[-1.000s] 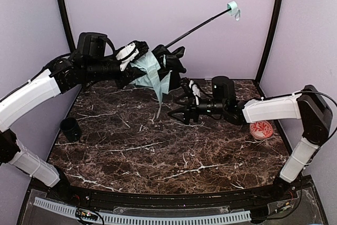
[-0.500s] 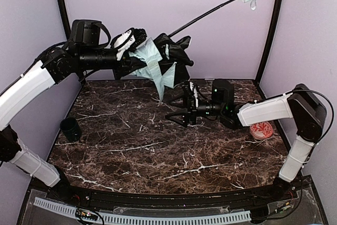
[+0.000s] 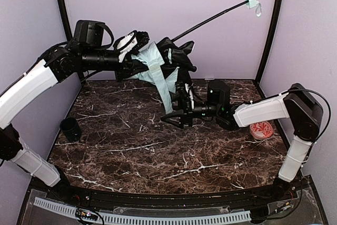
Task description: Put away the umbrella
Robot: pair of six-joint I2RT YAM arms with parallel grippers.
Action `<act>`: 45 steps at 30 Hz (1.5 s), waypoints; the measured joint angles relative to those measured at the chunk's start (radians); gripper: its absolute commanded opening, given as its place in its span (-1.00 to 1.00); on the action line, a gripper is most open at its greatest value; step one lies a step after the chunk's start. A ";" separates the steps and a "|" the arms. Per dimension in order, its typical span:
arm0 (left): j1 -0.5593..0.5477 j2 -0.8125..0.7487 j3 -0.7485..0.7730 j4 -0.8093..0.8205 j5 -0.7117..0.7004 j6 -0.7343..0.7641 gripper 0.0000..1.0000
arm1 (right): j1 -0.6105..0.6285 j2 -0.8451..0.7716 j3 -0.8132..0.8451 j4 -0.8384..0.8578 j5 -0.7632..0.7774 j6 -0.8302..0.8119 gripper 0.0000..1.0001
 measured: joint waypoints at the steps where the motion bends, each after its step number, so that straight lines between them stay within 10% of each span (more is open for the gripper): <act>1: 0.000 0.000 0.000 0.000 0.002 0.000 -1.00 | 0.001 0.004 0.003 0.001 -0.003 0.002 -0.23; 6: 0.000 0.000 0.000 0.000 0.008 0.000 -1.00 | 0.002 0.011 0.007 0.026 -0.034 0.021 -1.00; 20: 0.001 0.000 0.002 -0.019 0.028 -0.010 -1.00 | -0.051 -0.008 -0.092 0.018 0.082 0.019 -1.00; 27: 0.011 -0.025 -0.062 -0.129 0.266 0.050 -1.00 | -0.188 -0.018 0.057 -0.077 0.201 -0.108 -1.00; 45: -0.093 -0.003 -0.269 -0.170 0.370 0.267 -1.00 | -0.174 -0.042 0.341 -0.360 -0.034 -0.420 -1.00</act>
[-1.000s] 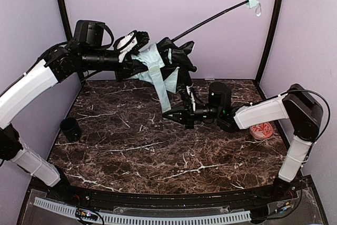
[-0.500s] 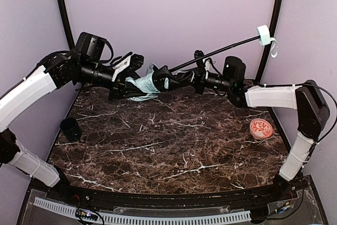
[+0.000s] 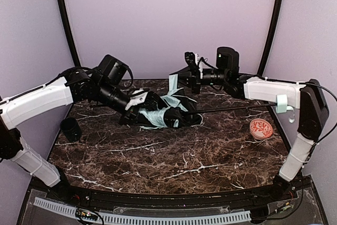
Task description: Put away the umbrella
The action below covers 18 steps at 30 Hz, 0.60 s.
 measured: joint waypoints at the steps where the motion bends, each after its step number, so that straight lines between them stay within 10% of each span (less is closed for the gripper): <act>1: -0.006 0.011 -0.008 0.002 -0.003 0.000 -1.00 | 0.005 0.000 0.000 -0.020 -0.005 -0.020 -1.00; 18: -0.071 0.164 -0.206 0.054 -0.148 -0.136 -1.00 | 0.216 -0.169 -0.278 -0.224 0.357 -0.397 -1.00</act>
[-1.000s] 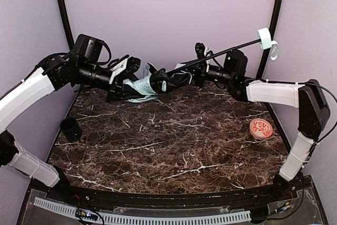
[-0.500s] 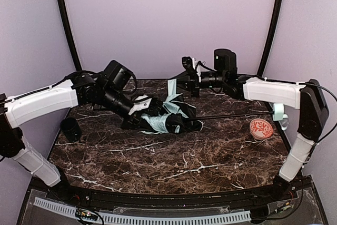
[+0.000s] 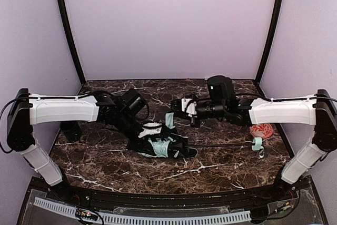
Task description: Put away the umbrella
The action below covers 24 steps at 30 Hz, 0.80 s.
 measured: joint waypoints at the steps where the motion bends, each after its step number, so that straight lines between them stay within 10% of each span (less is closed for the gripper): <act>1: 0.016 0.024 -0.008 0.017 0.008 -0.023 -1.00 | 0.018 -0.010 -0.026 0.012 0.031 -0.005 -1.00; 12: 0.128 0.235 -0.017 0.044 0.188 -0.200 -1.00 | 0.163 0.021 -0.339 0.408 0.284 0.220 -1.00; 24: 0.206 0.402 0.089 -0.050 0.344 -0.252 -1.00 | 0.226 0.132 -0.342 0.469 0.304 0.285 -1.00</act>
